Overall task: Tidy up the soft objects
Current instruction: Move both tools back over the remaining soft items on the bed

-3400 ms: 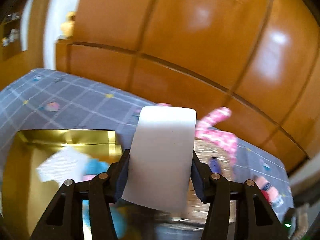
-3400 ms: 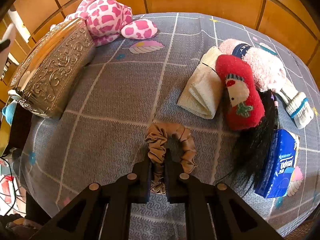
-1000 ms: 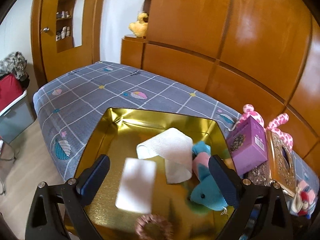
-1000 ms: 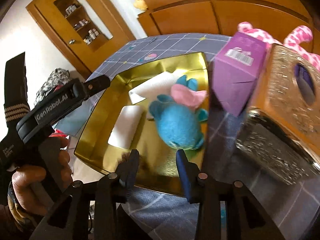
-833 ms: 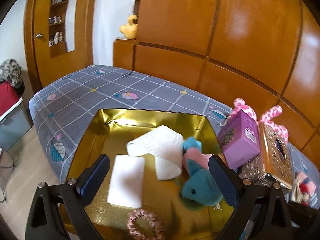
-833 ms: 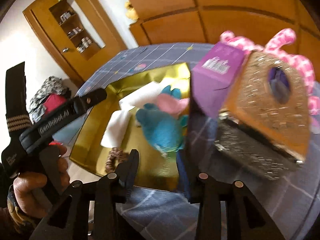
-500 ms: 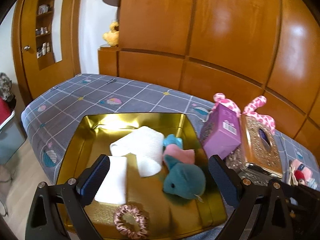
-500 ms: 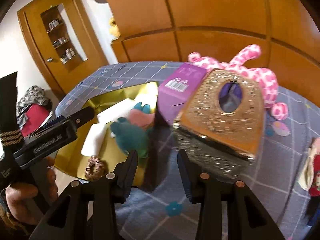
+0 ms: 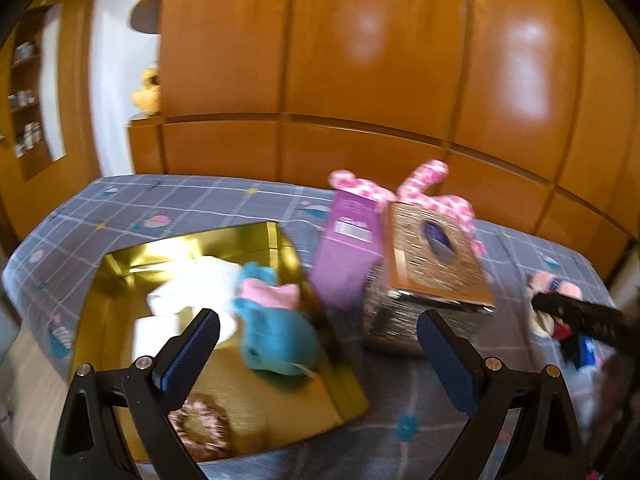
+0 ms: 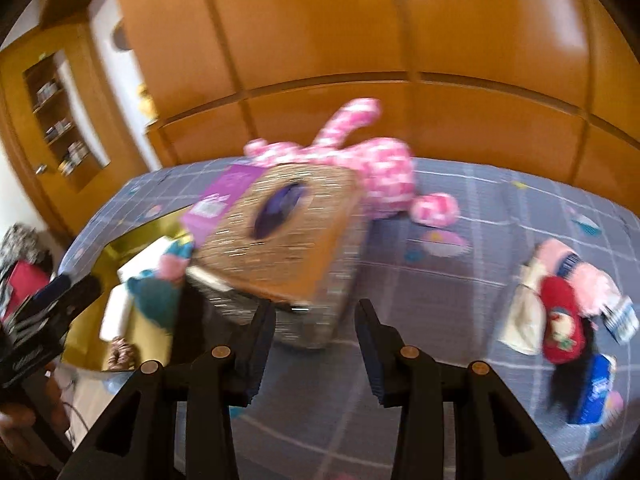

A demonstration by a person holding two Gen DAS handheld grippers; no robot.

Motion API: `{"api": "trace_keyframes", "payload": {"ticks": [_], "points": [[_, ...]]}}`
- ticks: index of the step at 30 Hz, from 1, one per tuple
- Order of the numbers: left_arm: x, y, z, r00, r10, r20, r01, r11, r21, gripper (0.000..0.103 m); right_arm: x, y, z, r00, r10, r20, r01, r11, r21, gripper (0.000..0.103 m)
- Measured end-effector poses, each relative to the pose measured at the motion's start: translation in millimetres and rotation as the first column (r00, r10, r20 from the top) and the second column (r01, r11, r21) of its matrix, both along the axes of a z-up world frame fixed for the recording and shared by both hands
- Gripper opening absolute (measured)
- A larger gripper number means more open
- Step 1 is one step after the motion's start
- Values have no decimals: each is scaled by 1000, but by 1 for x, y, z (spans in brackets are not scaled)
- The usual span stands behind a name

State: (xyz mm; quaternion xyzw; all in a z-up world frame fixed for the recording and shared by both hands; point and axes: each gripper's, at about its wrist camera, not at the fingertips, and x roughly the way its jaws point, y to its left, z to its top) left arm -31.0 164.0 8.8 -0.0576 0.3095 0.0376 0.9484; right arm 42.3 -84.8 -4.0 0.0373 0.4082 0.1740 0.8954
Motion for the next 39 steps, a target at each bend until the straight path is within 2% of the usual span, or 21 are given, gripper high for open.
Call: {"api": "trace_keyframes", "payload": {"ticks": [3,5,8,11,14,15,17,20,24,26,28,32,36,39], "points": [[0,-18,-1,997,-74,-8,74,997,7,99,3,-35,-1,996,-88,-11,88,996,2,41],[1,-31,0,991,-130,-13,130,992,5,95,4,-60,-1,989,-146,-18,146,989,5,41],[3,-49,2,981,-193,-23,193,981,4,94,2,-98,3,971,-238,-17,238,971,0,41],[8,-73,3,960,-278,-36,279,960,18,94,-3,-141,9,941,-340,-3,340,940,-8,41],[19,-98,-3,924,-374,-78,375,927,3,94,-10,-187,11,890,-456,-14,456,890,13,41],[23,-108,-6,912,-400,-95,401,916,-6,94,-13,-205,10,862,-507,-18,507,862,18,41],[33,-125,-11,883,-450,-132,450,893,-32,83,-17,-230,8,817,-576,-30,576,817,21,41],[50,-155,-24,833,-519,-192,515,854,-74,73,-21,-259,0,757,-650,-69,653,756,42,41],[70,-191,-38,791,-562,-243,555,826,-103,66,-23,-281,-16,718,-685,-122,695,715,77,41],[81,-208,-45,773,-579,-259,569,814,-120,62,-23,-286,-22,718,-676,-164,695,710,115,41],[90,-222,-51,765,-582,-275,572,810,-124,58,-24,-288,-20,723,-674,-151,690,711,132,42],[117,-247,-62,748,-587,-312,568,808,-159,43,-21,-288,-24,747,-641,-177,665,729,162,42],[141,-276,-69,724,-609,-323,576,792,-201,43,-22,-287,-25,762,-623,-176,647,742,176,42],[157,-295,-77,722,-604,-338,578,795,-185,43,-22,-287,-24,766,-621,-168,643,743,184,42]]}}
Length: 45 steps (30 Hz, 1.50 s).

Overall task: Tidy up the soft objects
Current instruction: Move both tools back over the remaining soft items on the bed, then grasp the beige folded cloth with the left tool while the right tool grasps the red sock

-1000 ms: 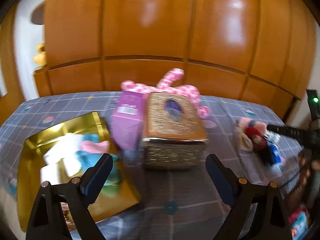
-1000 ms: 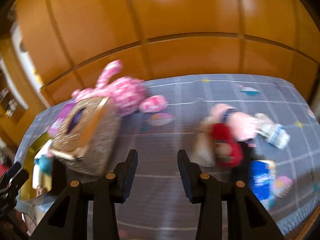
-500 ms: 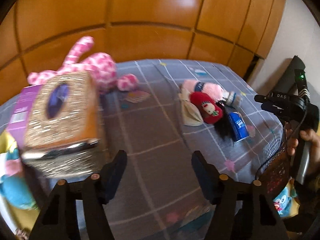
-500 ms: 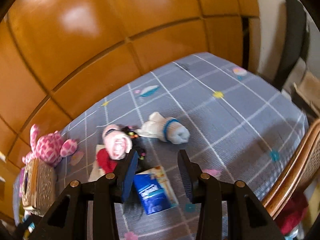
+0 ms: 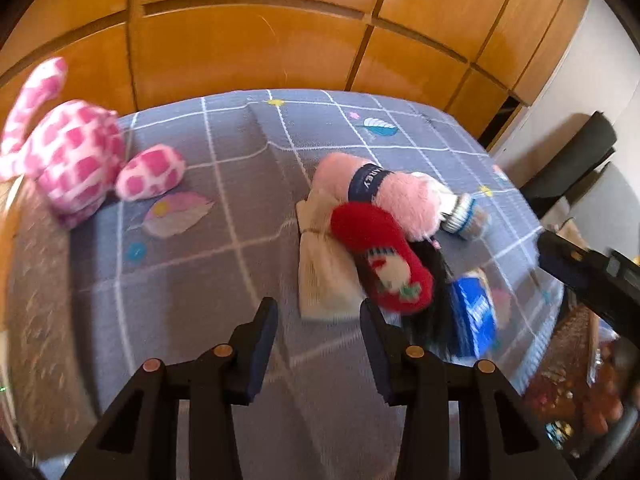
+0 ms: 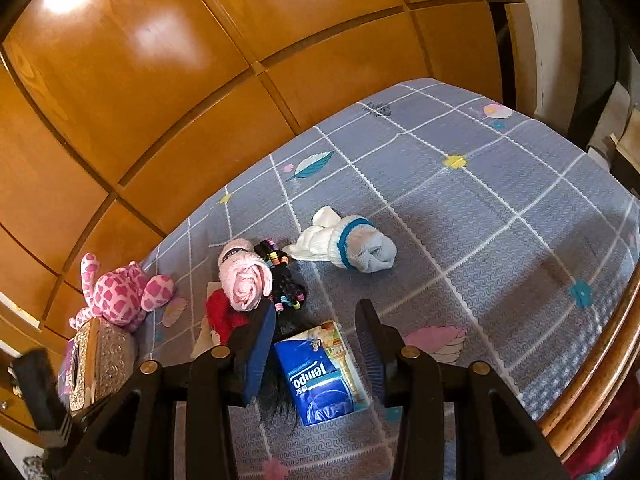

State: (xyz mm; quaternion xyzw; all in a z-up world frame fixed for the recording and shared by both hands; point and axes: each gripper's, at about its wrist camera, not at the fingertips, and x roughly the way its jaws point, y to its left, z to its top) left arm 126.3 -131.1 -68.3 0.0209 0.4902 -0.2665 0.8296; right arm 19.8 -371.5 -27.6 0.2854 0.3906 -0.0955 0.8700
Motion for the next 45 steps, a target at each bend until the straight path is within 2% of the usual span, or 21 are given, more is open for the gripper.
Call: {"api": "trace_keyframes", "payload": {"ticks": [3,4,5,6,8,12,16,22,26,28,31,33,34,36,38,40,42,44,45], "points": [[14,-19,-12,1000,-23,-8,23,999,34,43,0,0,0,1000,7,5,-7,1000,14,42],[17,-23,-14,999,-31,-7,32,999,35,37,0,-1,0,1000,6,7,-6,1000,19,42],[21,-30,-19,999,-48,-10,48,998,39,20,0,-2,-1,1000,7,10,-7,1000,26,42],[24,-34,-23,998,-53,-16,54,997,53,12,0,-3,-1,1000,8,10,-8,999,36,42],[26,-35,-27,999,-50,-13,50,998,47,6,0,-5,-2,1000,1,9,-1,999,49,42],[18,-13,-14,1000,-23,5,23,999,-27,4,-1,-6,-2,1000,5,16,-6,998,63,42],[1,16,2,1000,8,27,-6,998,-57,4,1,-3,-1,1000,13,11,-14,999,50,42],[-28,55,-5,999,49,12,-49,999,22,4,6,7,2,998,64,-11,-64,998,-3,42],[-43,74,-18,997,75,-2,-75,996,56,8,18,31,2,978,201,-53,-203,978,-44,42],[-47,78,-20,997,77,13,-78,995,69,10,27,48,-1,954,293,-68,-295,955,-28,42],[-50,83,-19,996,80,25,-82,995,51,25,43,81,-5,901,421,-106,-428,903,-46,42],[-52,85,-18,996,73,55,-77,995,61,34,54,109,-7,844,520,-136,-531,845,-64,42],[-53,85,-17,996,66,62,-70,996,60,38,59,120,-10,816,555,-161,-571,818,-72,48],[-55,89,-17,997,61,56,-64,997,50,40,69,144,-16,761,608,-228,-641,758,-120,53],[-53,90,-19,997,61,53,-64,997,53,42,76,157,-24,726,629,-278,-680,718,-151,53],[-52,89,-20,997,54,49,-56,997,50,47,84,168,-36,701,625,-343,-705,682,-196,53],[-48,86,-21,998,48,49,-51,998,47,53,91,174,-50,670,633,-388,-732,650,-204,53],[-44,82,-21,998,42,49,-44,998,50,53,95,176,-57,676,616,-404,-731,630,-263,51],[-42,79,-22,998,41,50,-44,998,51,54,95,175,-61,685,602,-409,-723,628,-287,33]]}}
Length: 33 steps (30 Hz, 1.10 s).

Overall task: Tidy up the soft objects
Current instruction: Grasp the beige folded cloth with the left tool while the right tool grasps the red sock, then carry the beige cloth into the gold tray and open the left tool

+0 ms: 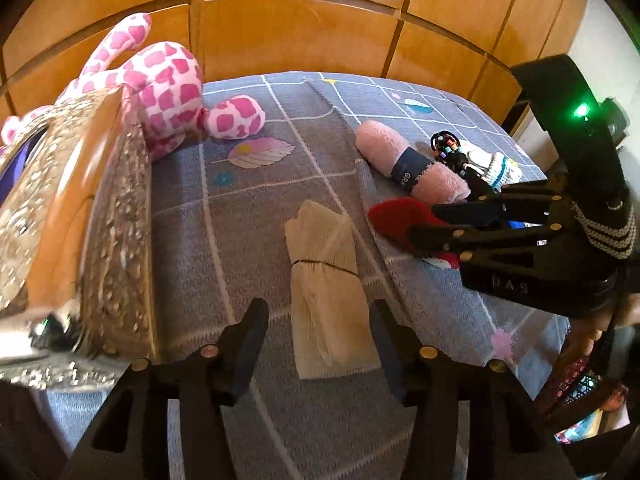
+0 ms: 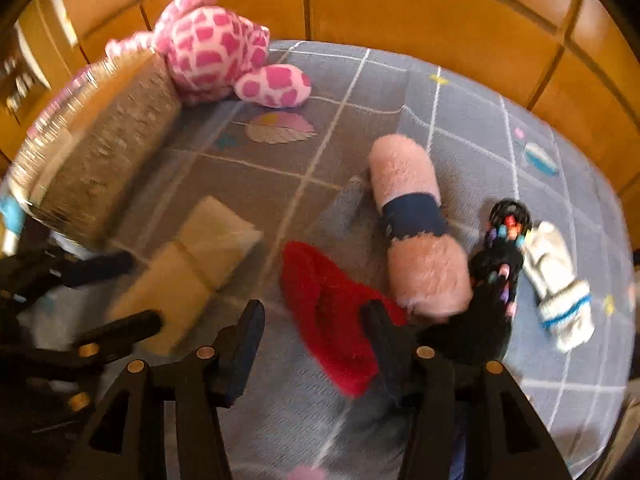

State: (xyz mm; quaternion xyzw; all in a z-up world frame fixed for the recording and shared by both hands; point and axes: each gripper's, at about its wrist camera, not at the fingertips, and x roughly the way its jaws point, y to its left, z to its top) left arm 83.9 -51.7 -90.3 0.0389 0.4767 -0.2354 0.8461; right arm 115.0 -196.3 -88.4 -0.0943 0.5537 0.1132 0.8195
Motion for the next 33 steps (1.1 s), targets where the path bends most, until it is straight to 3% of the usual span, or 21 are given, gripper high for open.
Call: {"api": "trace_keyframes", "payload": {"ticks": [1,6,9,11,17,26,31,33], "points": [[2,-2,-1,1000,-2,1,2,1000,5,56,1,-4,-2,1000,-19,6,19,1000,2,26],[16,-15,-14,999,-14,-31,15,1000,26,56,8,-22,-5,996,-73,-42,77,991,113,24],[16,-23,-17,999,-33,-9,34,998,59,55,9,-27,-6,994,-91,-55,99,984,146,24],[13,-26,-18,999,-36,6,35,996,81,44,10,-28,-6,994,-94,-57,102,983,153,24],[7,-19,-9,999,-5,35,4,999,48,39,5,-23,-6,997,-74,-37,78,990,121,24],[-4,-14,53,988,11,154,-10,1000,-8,39,3,-18,-8,998,-60,-21,62,994,86,24],[14,9,99,970,108,218,-95,993,-72,39,-2,-12,-8,999,-37,1,37,998,49,26],[24,28,115,951,179,251,-161,983,-90,39,-3,-10,-9,999,-32,6,32,999,39,26]]}}
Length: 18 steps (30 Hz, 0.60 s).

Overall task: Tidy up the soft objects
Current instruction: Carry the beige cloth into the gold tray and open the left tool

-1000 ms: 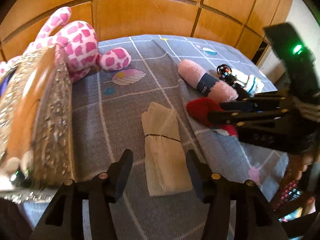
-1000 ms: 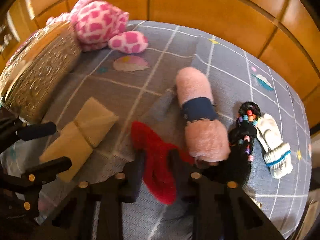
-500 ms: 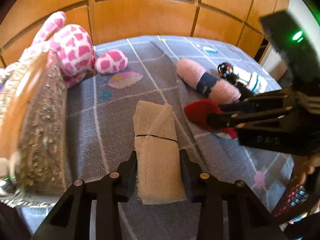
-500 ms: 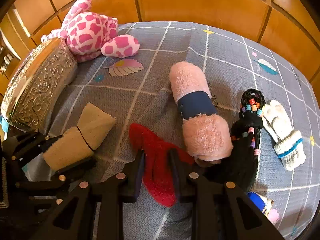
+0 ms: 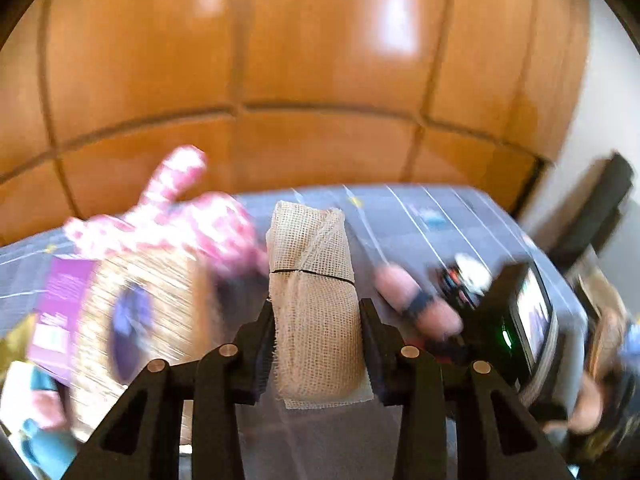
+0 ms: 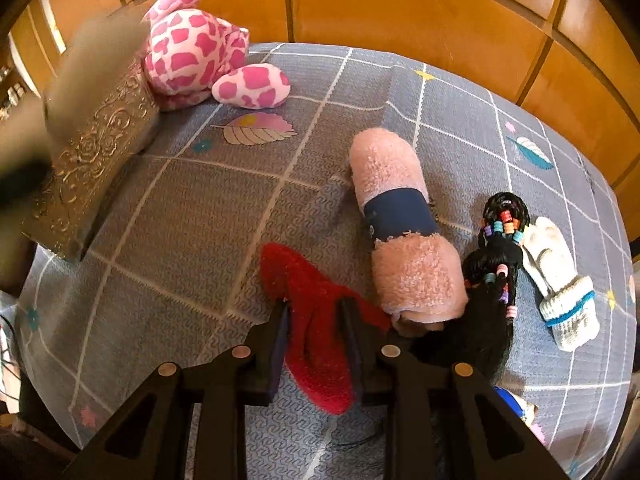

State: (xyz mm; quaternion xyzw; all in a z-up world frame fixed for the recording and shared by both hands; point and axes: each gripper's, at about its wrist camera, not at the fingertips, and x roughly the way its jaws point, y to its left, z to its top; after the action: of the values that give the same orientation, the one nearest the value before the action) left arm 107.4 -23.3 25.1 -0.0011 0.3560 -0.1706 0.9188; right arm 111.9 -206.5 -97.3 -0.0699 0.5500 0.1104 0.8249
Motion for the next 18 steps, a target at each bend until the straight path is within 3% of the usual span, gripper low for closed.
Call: {"api": "trace_keyframes", "payload": {"ticks": [4,8,14,18], "points": [[11,47,14,990,137,18,-136,990,-30,39,-2,-1,0,1000,3,4,-3,1000,-5,26],[13,104,16,961,277,11,-276,960,-55,39,-2,2,-1,1000,10,10,-10,1000,-17,26],[-15,189,4,895,446,-2,-445,893,-62,40,-5,7,-2,999,26,25,-25,998,-52,27],[-36,244,-20,826,562,-49,-563,825,-39,41,-7,9,-4,999,29,35,-27,997,-67,27]]}}
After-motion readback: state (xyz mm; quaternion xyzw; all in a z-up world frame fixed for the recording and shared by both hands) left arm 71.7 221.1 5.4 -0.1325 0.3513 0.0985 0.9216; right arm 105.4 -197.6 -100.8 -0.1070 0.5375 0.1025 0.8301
